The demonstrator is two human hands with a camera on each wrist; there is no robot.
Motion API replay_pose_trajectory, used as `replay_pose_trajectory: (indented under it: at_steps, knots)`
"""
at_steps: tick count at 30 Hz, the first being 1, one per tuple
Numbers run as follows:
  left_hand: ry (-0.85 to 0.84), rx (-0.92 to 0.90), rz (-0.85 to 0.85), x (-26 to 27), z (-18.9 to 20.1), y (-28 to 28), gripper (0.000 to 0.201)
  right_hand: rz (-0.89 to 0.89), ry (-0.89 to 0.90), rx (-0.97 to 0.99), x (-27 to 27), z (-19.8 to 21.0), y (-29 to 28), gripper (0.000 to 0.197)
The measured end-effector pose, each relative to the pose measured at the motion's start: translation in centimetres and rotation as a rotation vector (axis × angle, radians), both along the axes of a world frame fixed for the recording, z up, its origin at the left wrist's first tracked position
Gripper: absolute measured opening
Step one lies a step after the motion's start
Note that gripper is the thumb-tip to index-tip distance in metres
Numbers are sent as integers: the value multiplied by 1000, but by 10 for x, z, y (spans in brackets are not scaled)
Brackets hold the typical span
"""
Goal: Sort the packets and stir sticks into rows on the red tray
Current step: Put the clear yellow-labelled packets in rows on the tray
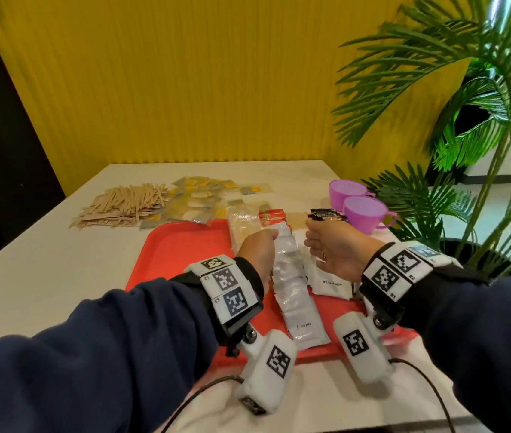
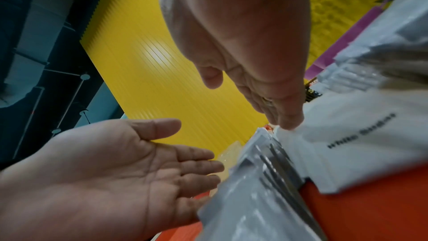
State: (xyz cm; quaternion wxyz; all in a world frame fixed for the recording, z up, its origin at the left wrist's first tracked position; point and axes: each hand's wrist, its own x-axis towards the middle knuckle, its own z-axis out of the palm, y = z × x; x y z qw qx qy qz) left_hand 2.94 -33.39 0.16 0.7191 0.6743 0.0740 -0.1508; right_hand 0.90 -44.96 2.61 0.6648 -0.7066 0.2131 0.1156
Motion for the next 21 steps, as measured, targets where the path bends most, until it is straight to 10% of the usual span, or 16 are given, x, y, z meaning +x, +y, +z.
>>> replay_pose_trajectory:
  at_steps: [11, 16, 21]
  knots:
    - [-2, -108, 38, -14, -9, -19, 49, 33, -90, 210, -42, -7, 6, 50]
    - [41, -123, 57, 77, -105, -30, 89, 16, -118, 214, -40, -8, 5, 49]
    - [10, -141, -3, -12, -11, -27, 63, 40, -98, 221, -41, -8, 3, 49]
